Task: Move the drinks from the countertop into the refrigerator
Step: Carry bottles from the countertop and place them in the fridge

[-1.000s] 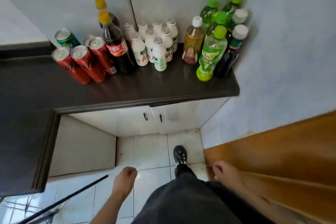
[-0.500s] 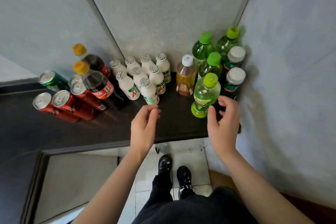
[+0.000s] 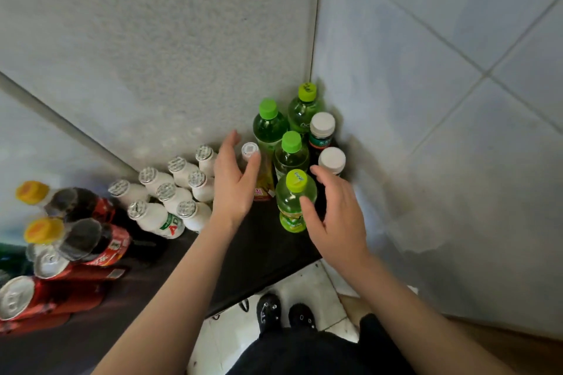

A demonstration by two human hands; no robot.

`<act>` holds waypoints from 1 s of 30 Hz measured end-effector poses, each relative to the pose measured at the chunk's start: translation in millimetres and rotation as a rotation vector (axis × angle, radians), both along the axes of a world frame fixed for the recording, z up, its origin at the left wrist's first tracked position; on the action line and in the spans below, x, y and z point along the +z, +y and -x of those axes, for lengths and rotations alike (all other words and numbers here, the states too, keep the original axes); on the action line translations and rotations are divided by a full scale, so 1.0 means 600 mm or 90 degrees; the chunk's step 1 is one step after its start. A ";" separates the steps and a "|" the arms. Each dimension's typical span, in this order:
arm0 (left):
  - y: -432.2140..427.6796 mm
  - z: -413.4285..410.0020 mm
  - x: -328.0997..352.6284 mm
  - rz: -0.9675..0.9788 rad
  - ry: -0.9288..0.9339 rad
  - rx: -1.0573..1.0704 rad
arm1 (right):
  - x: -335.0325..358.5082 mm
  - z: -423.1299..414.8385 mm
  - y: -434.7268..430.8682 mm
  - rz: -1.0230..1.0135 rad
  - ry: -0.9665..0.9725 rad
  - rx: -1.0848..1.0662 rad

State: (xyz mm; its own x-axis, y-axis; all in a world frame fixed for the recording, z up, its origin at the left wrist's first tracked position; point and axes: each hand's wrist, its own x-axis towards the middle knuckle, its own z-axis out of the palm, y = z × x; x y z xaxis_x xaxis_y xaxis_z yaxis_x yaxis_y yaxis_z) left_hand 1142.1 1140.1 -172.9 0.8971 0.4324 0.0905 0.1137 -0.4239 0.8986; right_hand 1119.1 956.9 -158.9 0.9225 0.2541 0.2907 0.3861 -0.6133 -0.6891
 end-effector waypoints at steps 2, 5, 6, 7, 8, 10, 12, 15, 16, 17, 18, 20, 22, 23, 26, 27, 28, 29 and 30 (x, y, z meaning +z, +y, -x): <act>0.001 -0.014 -0.006 0.005 0.000 -0.045 | -0.001 -0.003 0.008 0.024 0.027 -0.009; 0.001 -0.025 -0.014 -0.040 -0.036 -0.090 | -0.002 -0.008 0.013 0.060 0.017 -0.023; 0.001 -0.027 -0.015 -0.043 -0.042 -0.090 | -0.001 -0.009 0.013 0.072 0.011 -0.021; 0.000 -0.028 -0.017 -0.044 -0.045 -0.083 | -0.001 -0.010 0.012 0.083 0.005 -0.020; -0.001 -0.027 -0.020 -0.042 -0.047 -0.070 | -0.002 -0.009 0.011 0.086 0.002 -0.020; -0.003 -0.024 -0.026 -0.039 -0.047 -0.046 | -0.003 -0.007 0.009 0.080 -0.004 -0.026; -0.005 -0.018 -0.030 -0.047 -0.043 -0.026 | -0.004 -0.003 0.011 0.072 -0.013 -0.028; -0.002 -0.007 -0.033 -0.071 -0.045 0.000 | -0.007 0.005 0.016 0.049 -0.031 -0.027; -0.003 -0.001 -0.033 -0.081 -0.049 0.002 | -0.009 0.009 0.014 0.042 -0.039 -0.024; -0.006 0.006 -0.032 -0.090 -0.052 0.001 | -0.012 0.012 0.012 0.037 -0.046 -0.020; -0.008 0.015 -0.031 -0.095 -0.051 0.000 | -0.015 0.015 0.011 0.031 -0.050 -0.016; -0.015 0.034 -0.026 -0.100 -0.044 0.011 | -0.022 0.020 0.009 0.003 -0.047 -0.005; -0.023 0.053 -0.016 -0.101 -0.047 0.028 | -0.030 0.024 0.004 -0.050 -0.034 0.005; -0.028 0.063 -0.009 -0.100 -0.052 0.032 | -0.032 0.026 0.002 -0.084 -0.018 0.008; -0.041 0.099 0.011 -0.049 -0.076 0.053 | -0.038 0.032 -0.004 -0.155 0.015 0.021; -0.044 0.113 0.016 -0.025 -0.083 0.074 | -0.039 0.033 -0.007 -0.157 0.010 0.023; -0.047 0.128 0.022 -0.007 -0.086 0.099 | -0.040 0.033 -0.009 -0.159 0.006 0.021; -0.049 0.142 0.028 0.004 -0.090 0.124 | -0.038 0.033 -0.010 -0.169 0.009 0.013; -0.050 0.158 0.034 0.012 -0.097 0.145 | -0.035 0.032 -0.008 -0.187 0.022 0.000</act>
